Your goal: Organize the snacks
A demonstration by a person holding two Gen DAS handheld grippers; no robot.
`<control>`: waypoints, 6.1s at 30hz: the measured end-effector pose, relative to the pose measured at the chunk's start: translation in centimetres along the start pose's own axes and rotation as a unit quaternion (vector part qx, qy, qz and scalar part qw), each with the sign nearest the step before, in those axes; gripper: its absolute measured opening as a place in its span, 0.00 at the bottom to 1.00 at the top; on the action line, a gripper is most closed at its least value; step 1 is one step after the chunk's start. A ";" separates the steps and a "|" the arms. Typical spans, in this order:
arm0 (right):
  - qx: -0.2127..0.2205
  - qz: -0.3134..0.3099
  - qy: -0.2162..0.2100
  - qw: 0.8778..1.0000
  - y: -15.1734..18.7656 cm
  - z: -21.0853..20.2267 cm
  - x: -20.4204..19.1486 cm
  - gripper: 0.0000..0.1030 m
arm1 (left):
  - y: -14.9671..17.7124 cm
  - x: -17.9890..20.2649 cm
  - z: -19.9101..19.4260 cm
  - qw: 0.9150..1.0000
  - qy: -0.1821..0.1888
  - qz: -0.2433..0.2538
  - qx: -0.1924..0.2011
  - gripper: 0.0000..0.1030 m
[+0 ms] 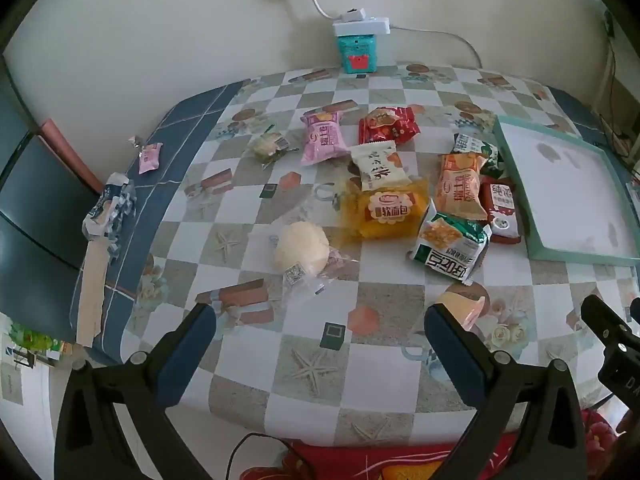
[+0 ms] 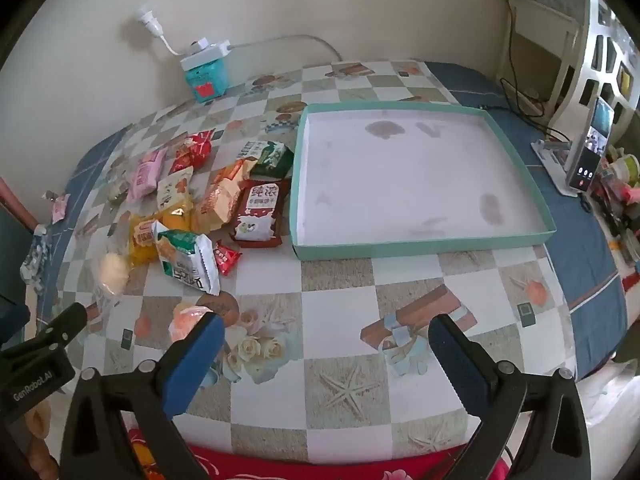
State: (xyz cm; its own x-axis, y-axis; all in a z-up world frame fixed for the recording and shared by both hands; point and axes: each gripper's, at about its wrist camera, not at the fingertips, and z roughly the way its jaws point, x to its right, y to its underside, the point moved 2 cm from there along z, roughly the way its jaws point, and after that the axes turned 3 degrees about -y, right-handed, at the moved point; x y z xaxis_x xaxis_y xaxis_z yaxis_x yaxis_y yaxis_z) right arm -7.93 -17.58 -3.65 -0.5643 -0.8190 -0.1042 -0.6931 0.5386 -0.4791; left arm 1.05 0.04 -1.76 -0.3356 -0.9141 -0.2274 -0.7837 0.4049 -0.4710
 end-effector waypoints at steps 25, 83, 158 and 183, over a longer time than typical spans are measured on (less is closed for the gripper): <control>0.001 0.001 0.002 1.000 -0.3 0.2 -0.1 1.00 | 0.1 -0.4 0.3 1.000 -0.010 -0.005 -0.007 1.00; -0.009 -0.007 0.013 1.000 0.0 0.8 -0.7 1.00 | 0.2 -0.2 0.7 1.000 -0.018 -0.001 -0.015 1.00; -0.139 0.009 -0.098 0.985 -0.1 8.1 -10.0 0.50 | -3.0 -5.9 12.1 0.977 0.118 -0.130 -0.124 0.51; 0.001 0.096 -0.057 0.994 -7.8 2.5 0.7 0.50 | -10.2 5.1 3.8 0.989 0.108 -0.050 -0.091 0.51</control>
State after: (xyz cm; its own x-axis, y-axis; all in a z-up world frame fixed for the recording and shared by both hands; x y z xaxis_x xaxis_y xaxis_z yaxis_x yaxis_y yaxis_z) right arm -1.78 -22.86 -2.10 -0.6319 -0.7180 -0.2920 -0.5768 0.6872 -0.4416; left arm 9.30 -8.70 -1.41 -0.3395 -0.9405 0.0097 -0.8933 0.3192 -0.3163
